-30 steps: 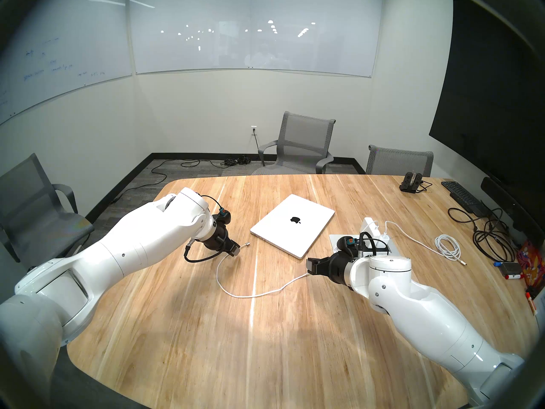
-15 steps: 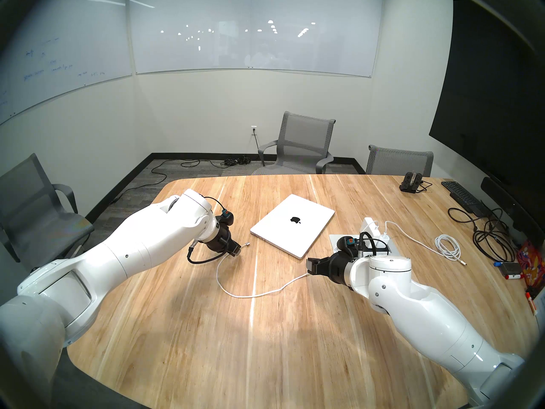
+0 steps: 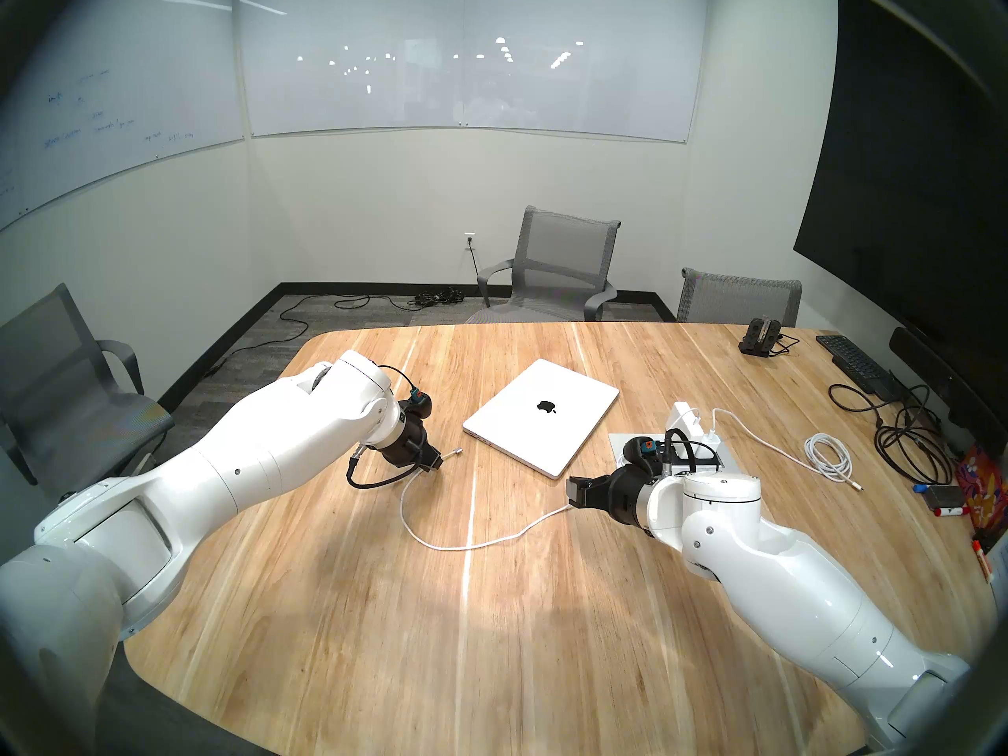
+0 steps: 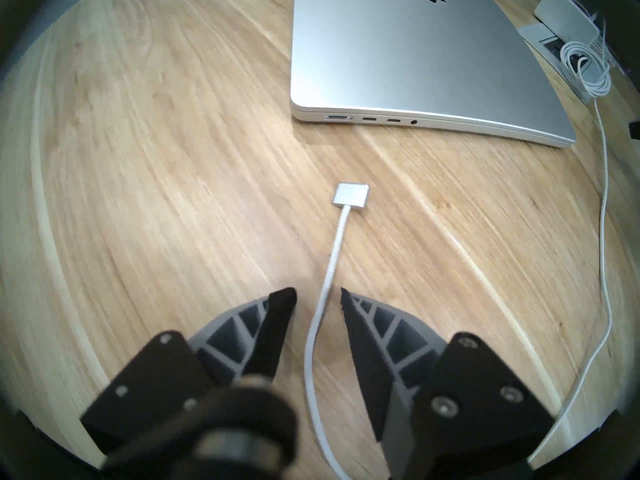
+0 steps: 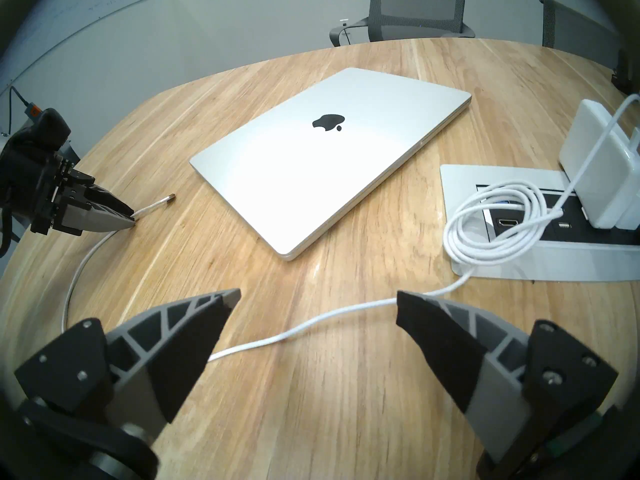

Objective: Plug the charging cable into the port of a MacBook

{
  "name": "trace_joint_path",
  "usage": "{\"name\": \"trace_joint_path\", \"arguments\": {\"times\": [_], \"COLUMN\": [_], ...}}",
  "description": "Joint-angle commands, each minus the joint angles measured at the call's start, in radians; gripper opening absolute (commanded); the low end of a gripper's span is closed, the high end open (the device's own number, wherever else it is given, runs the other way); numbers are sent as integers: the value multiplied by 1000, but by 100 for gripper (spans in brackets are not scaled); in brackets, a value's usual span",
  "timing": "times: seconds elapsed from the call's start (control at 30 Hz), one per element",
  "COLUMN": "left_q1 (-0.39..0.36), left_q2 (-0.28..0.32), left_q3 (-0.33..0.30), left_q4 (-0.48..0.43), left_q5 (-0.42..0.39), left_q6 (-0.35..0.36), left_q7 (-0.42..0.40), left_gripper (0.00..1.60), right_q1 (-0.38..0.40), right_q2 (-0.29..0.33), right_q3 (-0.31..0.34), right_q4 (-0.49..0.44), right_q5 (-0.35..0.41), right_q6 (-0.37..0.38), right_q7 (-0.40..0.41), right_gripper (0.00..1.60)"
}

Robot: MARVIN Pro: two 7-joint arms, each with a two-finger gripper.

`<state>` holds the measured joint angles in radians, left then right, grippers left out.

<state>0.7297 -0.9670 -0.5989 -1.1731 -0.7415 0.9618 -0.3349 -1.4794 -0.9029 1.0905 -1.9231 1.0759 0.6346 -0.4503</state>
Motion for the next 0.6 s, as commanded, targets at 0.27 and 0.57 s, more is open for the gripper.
{"name": "trace_joint_path", "arguments": {"times": [0.27, 0.57], "left_q1": [-34, -42], "left_q2": [-22, -20], "left_q3": [21, 31], "left_q4": [49, 54], "left_q5": [26, 38], "left_q6": [-17, -26], "left_q7": [-27, -44], "left_gripper": [53, 0], "right_q1": [7, 7], "right_q2": [-1, -1], "right_q3": [1, 1], "right_q4": [-16, -16], "right_q5": [-1, -1], "right_q6": [1, 1], "right_q7": [0, 0], "right_gripper": [160, 160]}}
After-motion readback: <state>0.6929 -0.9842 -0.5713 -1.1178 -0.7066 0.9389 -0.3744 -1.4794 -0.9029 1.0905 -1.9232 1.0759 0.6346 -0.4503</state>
